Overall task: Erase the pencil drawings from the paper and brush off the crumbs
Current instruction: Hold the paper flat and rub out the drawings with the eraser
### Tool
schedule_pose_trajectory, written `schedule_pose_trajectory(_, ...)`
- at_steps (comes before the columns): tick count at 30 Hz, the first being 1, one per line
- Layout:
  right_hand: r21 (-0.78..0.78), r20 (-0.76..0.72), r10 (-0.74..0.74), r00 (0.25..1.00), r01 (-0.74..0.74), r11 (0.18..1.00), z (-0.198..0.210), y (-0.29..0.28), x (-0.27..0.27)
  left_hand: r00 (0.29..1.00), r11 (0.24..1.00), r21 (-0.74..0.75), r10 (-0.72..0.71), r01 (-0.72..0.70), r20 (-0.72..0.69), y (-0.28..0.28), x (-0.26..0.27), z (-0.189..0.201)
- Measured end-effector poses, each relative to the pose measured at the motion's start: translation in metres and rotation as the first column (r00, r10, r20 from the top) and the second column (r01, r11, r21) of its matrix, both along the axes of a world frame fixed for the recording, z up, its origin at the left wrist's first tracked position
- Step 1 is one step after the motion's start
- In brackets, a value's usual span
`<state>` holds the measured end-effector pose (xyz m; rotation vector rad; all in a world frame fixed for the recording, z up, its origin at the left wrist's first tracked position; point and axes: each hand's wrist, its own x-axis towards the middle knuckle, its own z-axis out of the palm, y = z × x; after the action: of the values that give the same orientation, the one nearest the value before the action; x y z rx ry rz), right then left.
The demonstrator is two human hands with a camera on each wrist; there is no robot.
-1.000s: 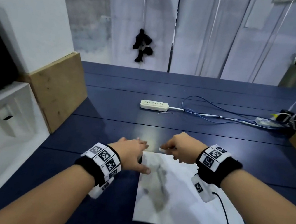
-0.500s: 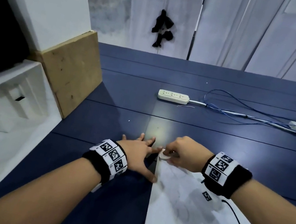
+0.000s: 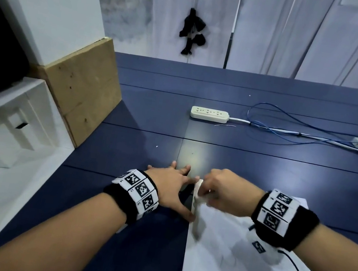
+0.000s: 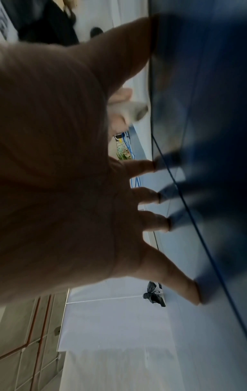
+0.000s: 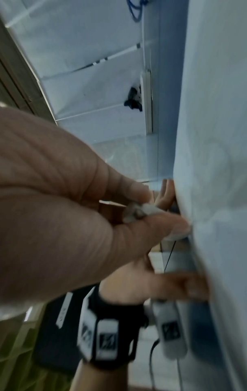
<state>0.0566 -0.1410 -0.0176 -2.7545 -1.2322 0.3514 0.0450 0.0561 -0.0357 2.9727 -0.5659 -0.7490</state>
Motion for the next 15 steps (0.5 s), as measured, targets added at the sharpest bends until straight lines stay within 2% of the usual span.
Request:
schedule_pose_trajectory(3, -0.059, -0.014, 0.073, 0.997, -0.074, 0.996, 0.003, 0.009, -0.001, 1.0, 1.0, 0.0, -0.002, 0.002, -0.001, 0.0, -0.001, 0.001)
schedule_pose_trajectory(6, -0.042, -0.007, -0.098, 0.995, 0.097, 0.994, 0.009, 0.009, 0.021, 1.0, 1.0, 0.014, -0.006, 0.006, -0.011, -0.001, -0.001, 0.003)
schedule_pose_trajectory(8, -0.028, -0.005, -0.122, 0.993, 0.122, 0.992, 0.01, 0.004, 0.024, 1.0, 1.0, 0.022, -0.001, 0.001, -0.011, -0.001, 0.0, 0.003)
schedule_pose_trajectory(12, -0.101, -0.042, 0.065, 0.997, -0.069, 0.992, 0.005, -0.001, -0.002, 1.0, 1.0, 0.019, -0.004, 0.004, 0.002, -0.001, 0.003, 0.0)
schedule_pose_trajectory(15, -0.091, -0.023, 0.063, 0.998, -0.064, 0.994, 0.006, -0.003, 0.012, 1.0, 1.0, 0.022, -0.005, 0.005, 0.0, -0.001, 0.003, -0.001)
